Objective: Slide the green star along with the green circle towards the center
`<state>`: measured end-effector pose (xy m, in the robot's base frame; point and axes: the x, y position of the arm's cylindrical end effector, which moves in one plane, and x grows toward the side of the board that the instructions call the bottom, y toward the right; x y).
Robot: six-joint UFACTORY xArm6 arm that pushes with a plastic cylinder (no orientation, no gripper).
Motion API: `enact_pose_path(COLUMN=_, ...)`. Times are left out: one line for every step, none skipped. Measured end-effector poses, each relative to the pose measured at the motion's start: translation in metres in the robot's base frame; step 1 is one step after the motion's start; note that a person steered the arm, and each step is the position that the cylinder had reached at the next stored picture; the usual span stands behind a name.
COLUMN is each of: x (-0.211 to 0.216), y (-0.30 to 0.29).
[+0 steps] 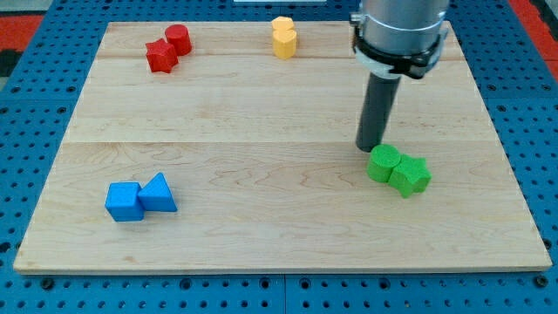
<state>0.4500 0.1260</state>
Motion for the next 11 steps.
enact_pose_path(x=-0.010, y=0.043)
enact_pose_path(x=-0.031, y=0.081)
enact_pose_path(x=-0.012, y=0.140)
enact_pose_path(x=0.022, y=0.195)
enact_pose_path(x=0.075, y=0.205)
enact_pose_path(x=0.104, y=0.181)
enact_pose_path(x=0.102, y=0.115)
enact_pose_path(x=0.070, y=0.078)
enact_pose_path(x=0.042, y=0.031)
enact_pose_path(x=0.037, y=-0.025)
enact_pose_path(x=0.037, y=-0.018)
